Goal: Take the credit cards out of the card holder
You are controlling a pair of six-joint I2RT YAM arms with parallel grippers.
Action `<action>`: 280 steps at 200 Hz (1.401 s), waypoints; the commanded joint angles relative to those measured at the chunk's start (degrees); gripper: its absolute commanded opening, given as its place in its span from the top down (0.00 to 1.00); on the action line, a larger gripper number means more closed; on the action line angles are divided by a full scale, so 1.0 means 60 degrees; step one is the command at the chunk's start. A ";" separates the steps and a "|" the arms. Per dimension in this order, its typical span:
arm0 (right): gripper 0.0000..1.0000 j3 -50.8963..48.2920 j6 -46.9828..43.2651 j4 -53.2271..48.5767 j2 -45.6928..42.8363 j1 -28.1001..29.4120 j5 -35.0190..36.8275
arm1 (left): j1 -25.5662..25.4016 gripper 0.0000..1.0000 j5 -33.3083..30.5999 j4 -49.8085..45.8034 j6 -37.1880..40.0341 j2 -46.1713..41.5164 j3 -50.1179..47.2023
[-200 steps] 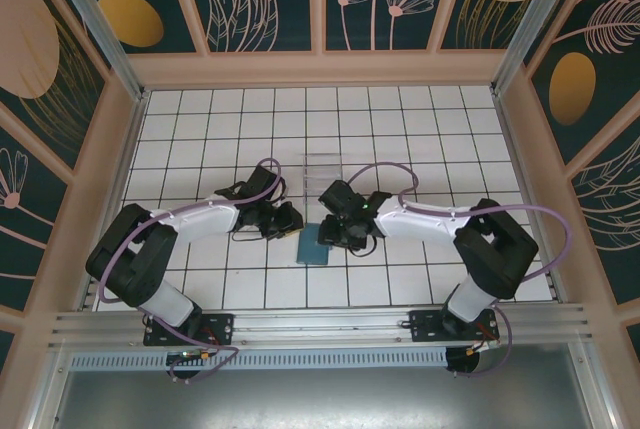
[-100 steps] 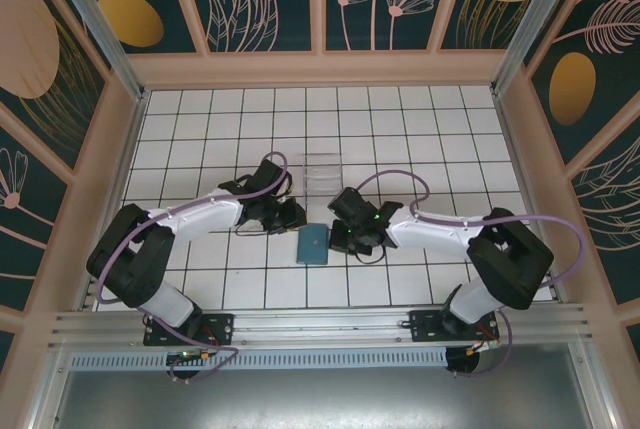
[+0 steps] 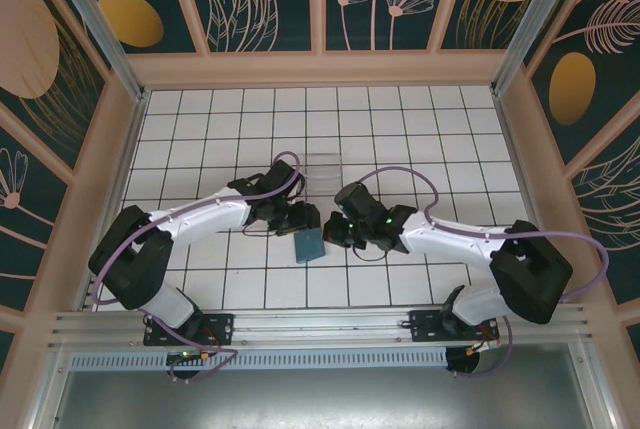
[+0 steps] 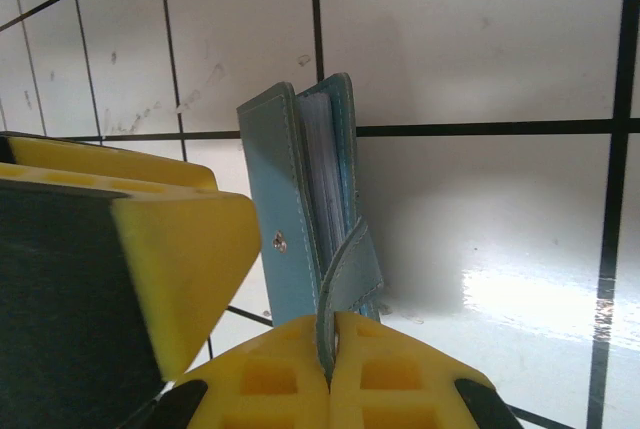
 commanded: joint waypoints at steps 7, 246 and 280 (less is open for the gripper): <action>1.00 -0.0114 0.0220 0.0371 -0.0400 0.0060 -0.0189 | -0.0064 0.41 -0.0307 -0.0641 0.0300 0.0073 0.0511; 1.00 -0.0402 0.0306 -0.0629 -0.0675 -0.0170 0.0494 | -0.0161 0.54 -0.1469 -0.1487 0.0202 -0.0301 0.0321; 1.00 -0.0766 0.0165 -0.0764 -0.0624 -0.0432 0.0593 | -0.0173 0.56 -0.1811 -0.1695 0.0143 -0.0430 0.0319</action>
